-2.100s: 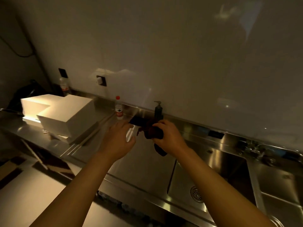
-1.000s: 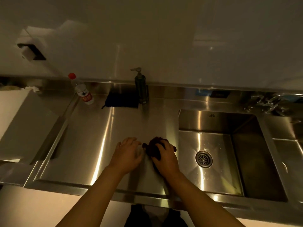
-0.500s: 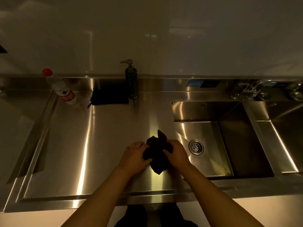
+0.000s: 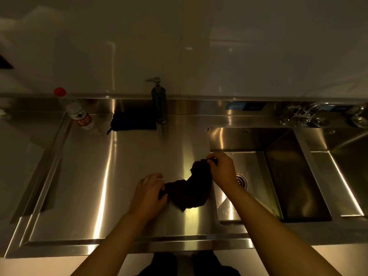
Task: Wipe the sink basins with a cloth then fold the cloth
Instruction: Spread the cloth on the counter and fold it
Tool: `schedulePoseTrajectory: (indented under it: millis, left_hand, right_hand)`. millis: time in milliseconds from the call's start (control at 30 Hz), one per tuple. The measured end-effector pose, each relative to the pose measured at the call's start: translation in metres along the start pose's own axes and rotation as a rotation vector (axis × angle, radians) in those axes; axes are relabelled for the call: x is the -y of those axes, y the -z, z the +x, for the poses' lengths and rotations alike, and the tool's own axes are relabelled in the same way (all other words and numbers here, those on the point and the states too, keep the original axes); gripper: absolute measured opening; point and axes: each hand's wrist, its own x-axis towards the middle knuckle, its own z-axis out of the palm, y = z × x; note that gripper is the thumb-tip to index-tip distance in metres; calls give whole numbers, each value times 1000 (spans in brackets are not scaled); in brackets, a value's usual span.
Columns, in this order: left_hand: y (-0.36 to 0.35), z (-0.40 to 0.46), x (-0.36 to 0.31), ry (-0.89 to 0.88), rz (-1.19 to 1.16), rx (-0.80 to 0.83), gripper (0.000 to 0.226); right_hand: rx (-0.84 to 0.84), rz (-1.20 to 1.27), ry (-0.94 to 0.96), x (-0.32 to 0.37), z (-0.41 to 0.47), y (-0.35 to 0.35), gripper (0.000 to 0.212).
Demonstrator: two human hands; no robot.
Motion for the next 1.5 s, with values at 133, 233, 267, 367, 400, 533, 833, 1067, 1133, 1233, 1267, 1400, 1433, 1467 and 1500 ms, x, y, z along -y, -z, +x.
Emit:
schedulePoseTrajectory:
  millis: [133,233,267,367,400,533,833,1067,1133,1233,1267,1400,1433,1467,1500]
  left_hand:
    - [31,-21,12,94,-27,-125,20]
    - [50,-35,24,214,-53,-248,21]
    - [54,-39,27,256,-55,-268,20]
    - [53,-47,34,331,26,-225,17]
    - [49,-48,35,342,52,-211,15]
    - [35,-41,34,336,24,-213,24]
    - [-9,44,3,138,-12,76,53]
    - [-50,98,2,96,79,161,54]
    - [-58,97,3,107,61,132,48]
    - [-58,87,8,134,-22,79,36]
    - [-53,83,11,150,-54,51,33]
    - [-13,66,16,256,-182,-135,19]
    - [0,61,16,285,-201,-189,15]
    - [12,56,15,315,-217,-240,11]
    - [24,51,13,345,-231,-288,7]
  right_hand:
    - [-17,32,58,19,30,12,15]
    - [-55,95,69,24,46,17,17]
    - [-49,141,66,25,49,17,22]
    - [76,181,77,24,50,12,58]
    - [114,141,86,21,50,9,65]
    - [201,7,61,3,34,-12,44]
    - [328,-136,19,-7,7,-82,57]
    - [182,-316,-29,1,34,-108,42]
    - [203,-394,11,0,36,-110,35]
    - [208,-383,34,-5,35,-103,19]
    - [185,-326,12,-7,35,-98,19]
    - [6,-16,-90,-5,46,-63,23]
    - [-17,18,-78,-1,51,-54,23]
    - [-20,62,-63,4,57,-47,23]
    - [-10,123,-56,12,64,-40,24]
